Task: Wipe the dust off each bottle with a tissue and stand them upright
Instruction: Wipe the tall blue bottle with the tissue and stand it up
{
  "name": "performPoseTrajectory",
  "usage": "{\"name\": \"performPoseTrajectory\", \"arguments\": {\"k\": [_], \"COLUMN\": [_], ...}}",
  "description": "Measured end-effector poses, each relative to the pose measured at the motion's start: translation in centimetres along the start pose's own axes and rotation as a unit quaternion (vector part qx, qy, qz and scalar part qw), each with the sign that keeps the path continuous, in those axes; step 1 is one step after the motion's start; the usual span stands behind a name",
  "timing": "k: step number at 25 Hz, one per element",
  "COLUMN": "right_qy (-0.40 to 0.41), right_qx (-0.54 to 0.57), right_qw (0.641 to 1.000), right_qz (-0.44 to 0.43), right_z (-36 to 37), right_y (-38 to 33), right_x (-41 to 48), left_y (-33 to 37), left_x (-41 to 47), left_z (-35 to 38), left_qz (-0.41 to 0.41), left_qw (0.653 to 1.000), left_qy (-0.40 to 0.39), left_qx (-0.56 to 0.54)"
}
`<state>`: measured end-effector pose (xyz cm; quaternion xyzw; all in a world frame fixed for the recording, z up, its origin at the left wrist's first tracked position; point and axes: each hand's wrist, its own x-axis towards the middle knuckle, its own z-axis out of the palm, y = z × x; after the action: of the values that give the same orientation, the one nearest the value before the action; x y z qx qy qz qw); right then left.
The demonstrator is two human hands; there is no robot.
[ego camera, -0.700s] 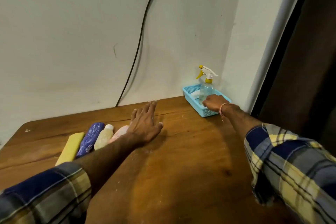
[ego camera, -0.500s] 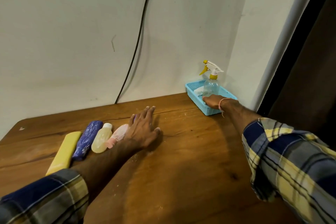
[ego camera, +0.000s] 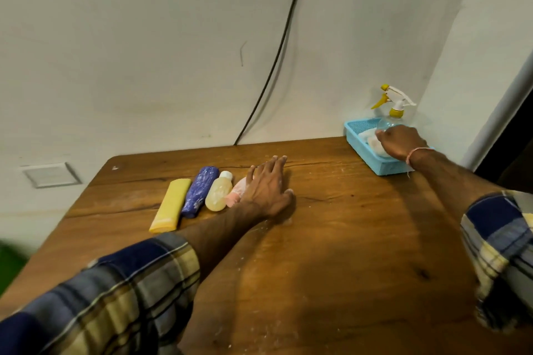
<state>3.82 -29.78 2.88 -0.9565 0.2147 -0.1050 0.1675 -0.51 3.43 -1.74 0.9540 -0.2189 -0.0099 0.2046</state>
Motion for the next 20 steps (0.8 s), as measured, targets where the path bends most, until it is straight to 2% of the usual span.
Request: {"name": "performPoseTrajectory", "arguments": {"k": [3, 5, 7, 8, 10, 12, 13, 15, 20], "right_qy": [0.1, 0.087, 0.024, -0.017, -0.083, -0.103, -0.108, -0.12, -0.16], "right_qx": [0.102, 0.18, 0.27, 0.326, 0.437, 0.478, 0.472, 0.434, 0.347], "right_qw": [0.986, 0.972, 0.952, 0.935, 0.887, 0.865, 0.867, 0.881, 0.906], "right_qz": [-0.086, -0.124, -0.145, -0.142, -0.121, -0.112, -0.12, -0.145, -0.183], "right_z": [-2.2, -2.9, -2.7, -2.3, -1.0, 0.3, 0.8, 1.3, 1.3], "right_y": [-2.6, -5.1, -7.6, -8.8, -10.6, -11.8, -12.4, -13.3, -15.1], "right_x": [-4.1, -8.0, -12.2, -14.4, -18.9, -22.7, -24.5, -27.8, -32.7], "left_y": [0.7, 0.9, 0.9, 1.0, 1.3, 1.0, 0.8, -0.2, -2.7], "left_x": [-1.9, -3.2, -4.7, -5.8, -8.3, -11.0, -12.4, -14.9, -19.7], "left_z": [-1.0, -1.3, -1.6, -1.9, -3.1, -4.0, -4.3, -4.6, -5.9], "left_qz": [-0.005, -0.018, -0.063, -0.09, -0.141, -0.151, -0.149, -0.148, -0.156], "left_qw": [1.0, 0.998, 0.974, 0.939, 0.842, 0.77, 0.752, 0.748, 0.78], "left_qy": [0.017, 0.035, 0.046, 0.035, -0.003, -0.02, -0.023, -0.02, 0.008], "left_qx": [-0.02, -0.053, -0.211, -0.33, -0.521, -0.62, -0.641, -0.647, -0.606]}}
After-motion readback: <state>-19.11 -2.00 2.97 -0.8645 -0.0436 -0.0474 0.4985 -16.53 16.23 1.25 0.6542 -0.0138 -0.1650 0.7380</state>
